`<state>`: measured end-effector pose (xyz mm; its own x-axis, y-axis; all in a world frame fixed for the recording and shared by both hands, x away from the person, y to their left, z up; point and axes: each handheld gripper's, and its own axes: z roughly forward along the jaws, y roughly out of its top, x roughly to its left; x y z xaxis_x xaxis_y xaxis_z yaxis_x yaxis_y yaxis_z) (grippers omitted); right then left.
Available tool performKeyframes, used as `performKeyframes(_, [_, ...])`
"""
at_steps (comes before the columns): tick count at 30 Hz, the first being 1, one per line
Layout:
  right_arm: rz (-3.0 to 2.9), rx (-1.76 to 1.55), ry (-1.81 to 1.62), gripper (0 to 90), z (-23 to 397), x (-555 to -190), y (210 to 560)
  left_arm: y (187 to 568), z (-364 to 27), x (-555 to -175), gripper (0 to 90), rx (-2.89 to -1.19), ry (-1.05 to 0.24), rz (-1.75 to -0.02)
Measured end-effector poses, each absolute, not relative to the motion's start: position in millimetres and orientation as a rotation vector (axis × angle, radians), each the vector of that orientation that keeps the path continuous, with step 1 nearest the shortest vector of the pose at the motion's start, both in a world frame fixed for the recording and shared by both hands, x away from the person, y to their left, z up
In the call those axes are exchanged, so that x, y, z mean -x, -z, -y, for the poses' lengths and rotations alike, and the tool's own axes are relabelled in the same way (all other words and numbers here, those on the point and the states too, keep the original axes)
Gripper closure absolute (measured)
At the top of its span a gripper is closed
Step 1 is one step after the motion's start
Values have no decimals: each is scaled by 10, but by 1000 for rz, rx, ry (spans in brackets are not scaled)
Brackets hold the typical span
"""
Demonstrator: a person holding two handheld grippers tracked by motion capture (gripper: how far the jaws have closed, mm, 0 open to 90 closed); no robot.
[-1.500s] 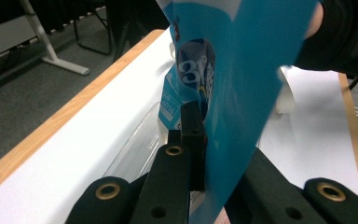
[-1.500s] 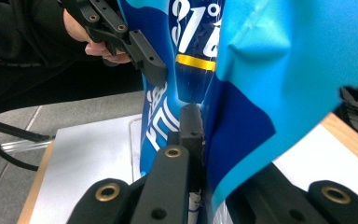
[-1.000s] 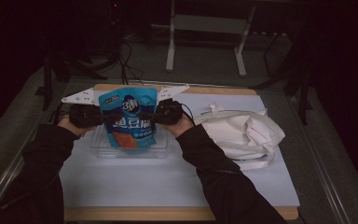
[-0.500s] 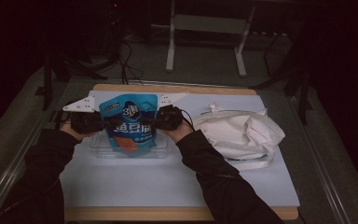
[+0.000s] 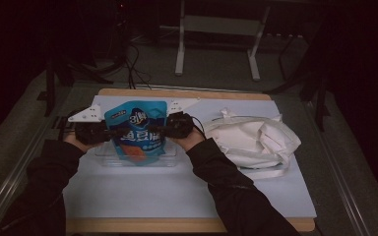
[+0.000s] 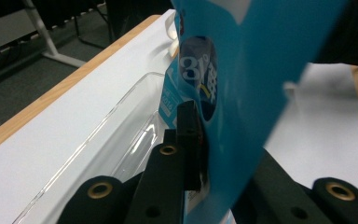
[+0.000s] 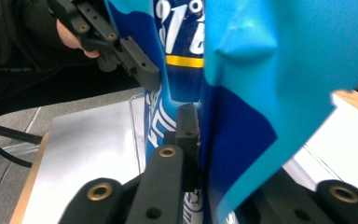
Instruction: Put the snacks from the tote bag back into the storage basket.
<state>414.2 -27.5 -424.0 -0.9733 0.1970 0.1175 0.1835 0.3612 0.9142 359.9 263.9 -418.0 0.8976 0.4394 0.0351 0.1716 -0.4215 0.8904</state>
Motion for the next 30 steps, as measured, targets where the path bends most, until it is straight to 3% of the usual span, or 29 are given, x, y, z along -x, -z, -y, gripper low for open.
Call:
performKeyframes(2, [-2580,-362,-1734,785,279,-4143,4235,4188,-2629,-3580,830,-2018,-330,-455])
performKeyframes(5, [-2571,-376,-1742,628,279,-4150,4229,4201,-2604,-3555,752,-2018,-338,-496])
performKeyframes(12, [-2574,-406,-1709,339,250,-4142,4221,4152,-2580,-3524,415,-2020,-352,-601])
performKeyframes(15, [-2577,-422,-1700,267,255,-4138,4210,4143,-2606,-3510,292,-2004,-306,-602])
performKeyframes(16, [-2568,-449,-1710,232,267,-4143,4203,4142,-2604,-3501,184,-1997,-300,-601])
performKeyframes(21, [-2537,-516,-1747,159,353,-4167,4174,4135,-2628,-3465,20,-1976,-341,-639])
performKeyframes(30, [-2462,-537,-1676,161,530,-4151,4121,4139,-2659,-3330,20,-1937,-430,-710])
